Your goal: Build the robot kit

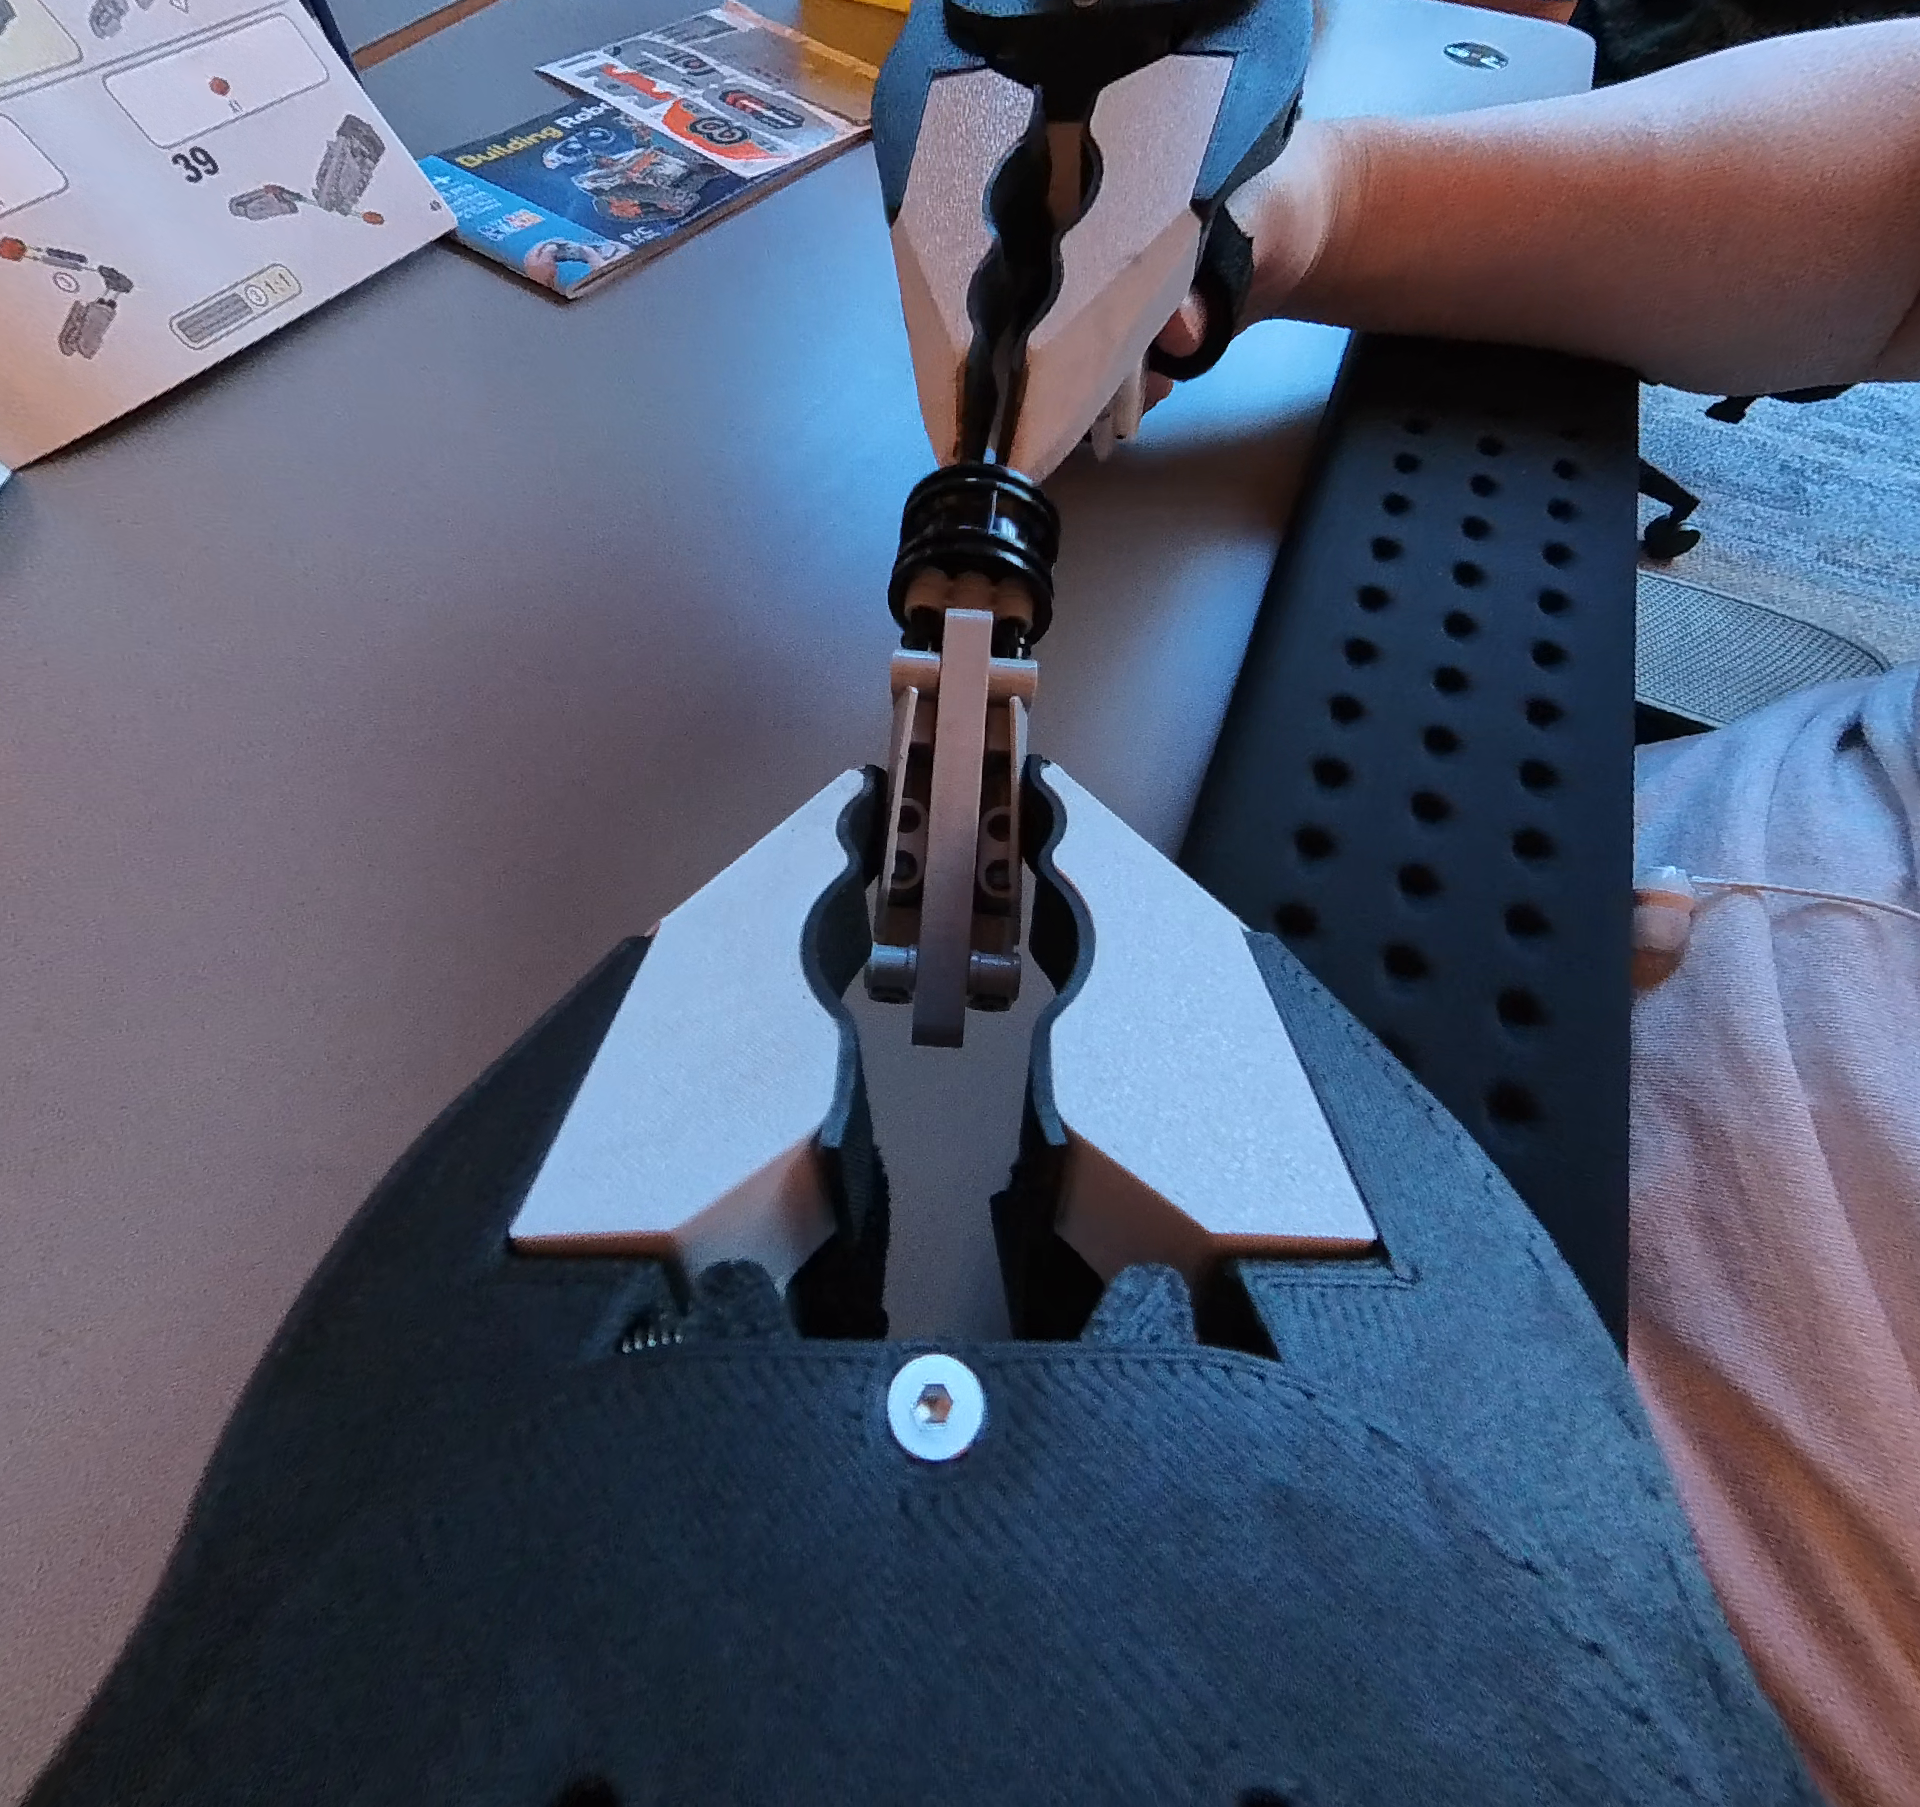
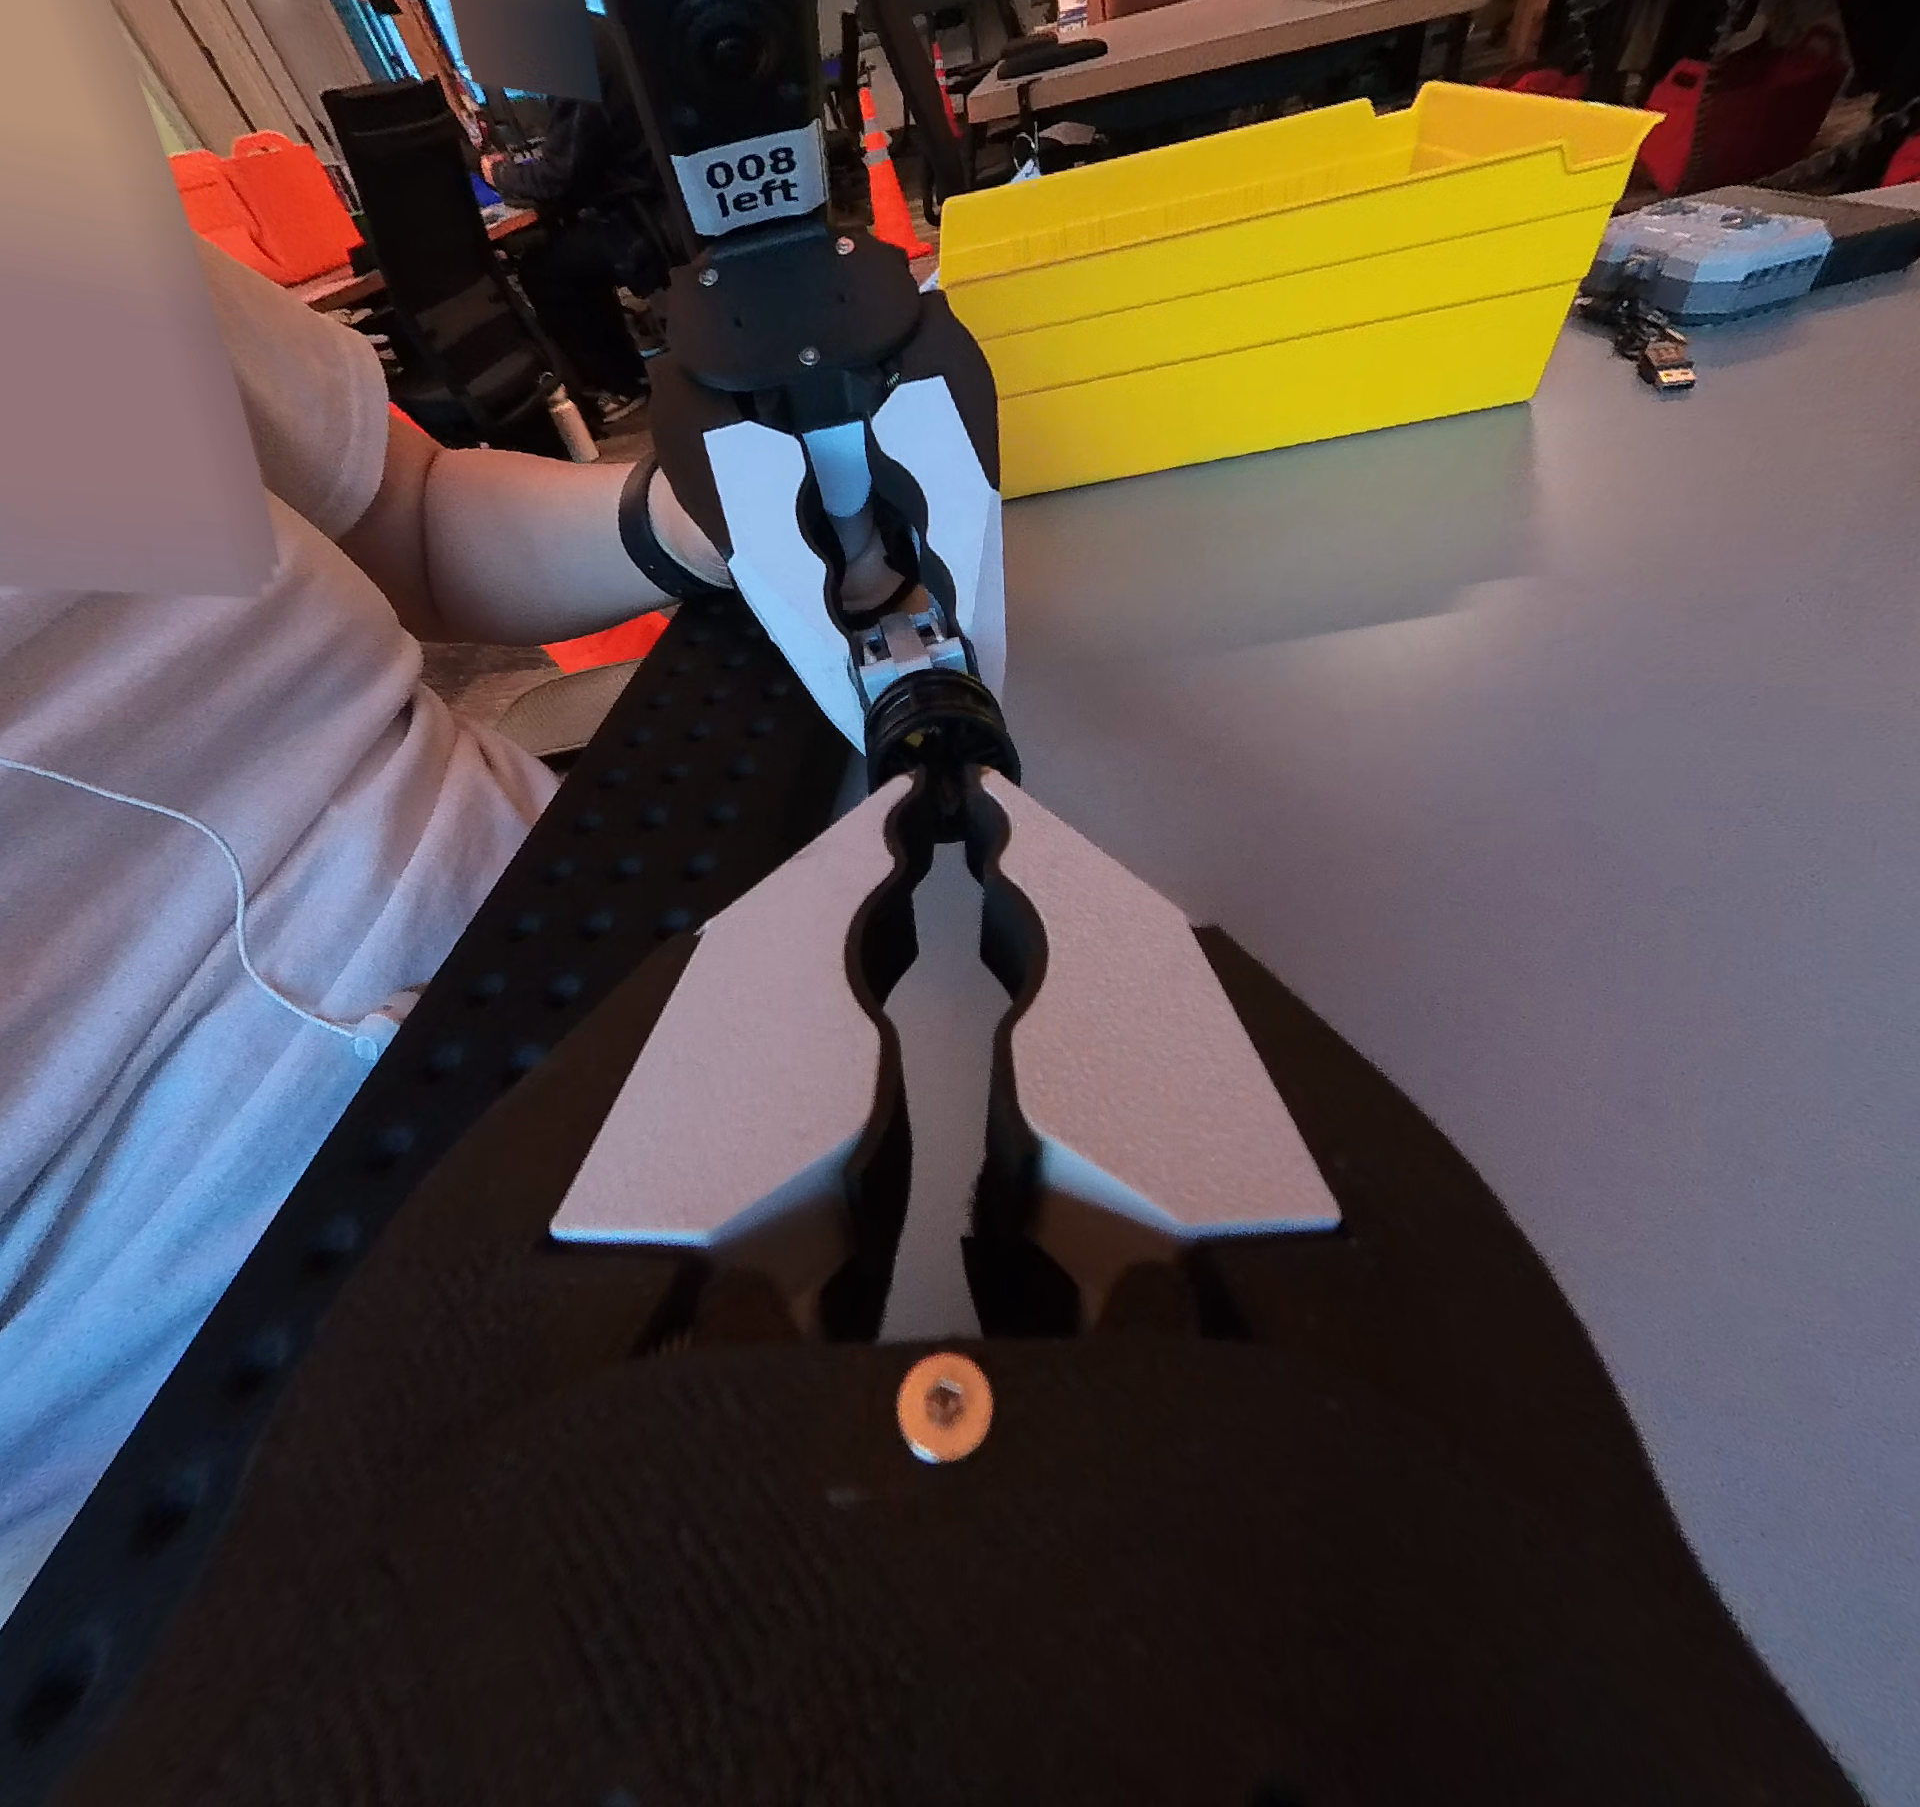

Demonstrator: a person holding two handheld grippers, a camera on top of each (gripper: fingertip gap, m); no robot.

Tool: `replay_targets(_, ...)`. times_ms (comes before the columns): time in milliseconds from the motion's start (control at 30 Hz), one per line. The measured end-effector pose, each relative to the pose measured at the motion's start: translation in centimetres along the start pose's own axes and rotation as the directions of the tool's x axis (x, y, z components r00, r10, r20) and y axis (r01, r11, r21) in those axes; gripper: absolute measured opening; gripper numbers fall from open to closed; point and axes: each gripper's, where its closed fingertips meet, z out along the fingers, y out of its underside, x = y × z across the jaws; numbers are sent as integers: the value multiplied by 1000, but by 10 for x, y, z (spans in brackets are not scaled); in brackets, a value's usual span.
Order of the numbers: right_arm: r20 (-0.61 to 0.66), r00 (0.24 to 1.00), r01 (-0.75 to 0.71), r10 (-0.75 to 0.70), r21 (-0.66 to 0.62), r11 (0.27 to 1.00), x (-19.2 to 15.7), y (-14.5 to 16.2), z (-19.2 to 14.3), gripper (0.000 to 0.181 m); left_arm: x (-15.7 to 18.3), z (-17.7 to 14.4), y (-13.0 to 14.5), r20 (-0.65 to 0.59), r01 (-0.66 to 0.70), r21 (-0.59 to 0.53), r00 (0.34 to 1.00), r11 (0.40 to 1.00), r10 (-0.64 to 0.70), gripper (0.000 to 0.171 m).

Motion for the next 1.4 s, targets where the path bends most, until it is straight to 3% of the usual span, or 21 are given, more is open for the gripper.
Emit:
replay_targets(67, 3, 1000, -15, 15, 4, 1000, 0, 0, 1, 13, 0, 0, 0, -4, 2, 1, 1000, 1000, -2, 24)
replay_targets(233, 25, 999, -33, 32, 5, 999, -2, 0, 0, 4, 0, 0, -1, -4, 2, 5, 1000, 1000, -2, 24)
replay_targets(733, 54, 996, -69, 68, 16, 998, -5, 0, 1, 3, 3, 0, -2, -9, -8, 10, 1000, 1000, 8, 24)
replay_targets(1400, 32, 988, -147, 150, -65, 987, -4, 21, 7, 3, 6, 6, 16, -72, 18, -96, 997, 995, -25, 23)
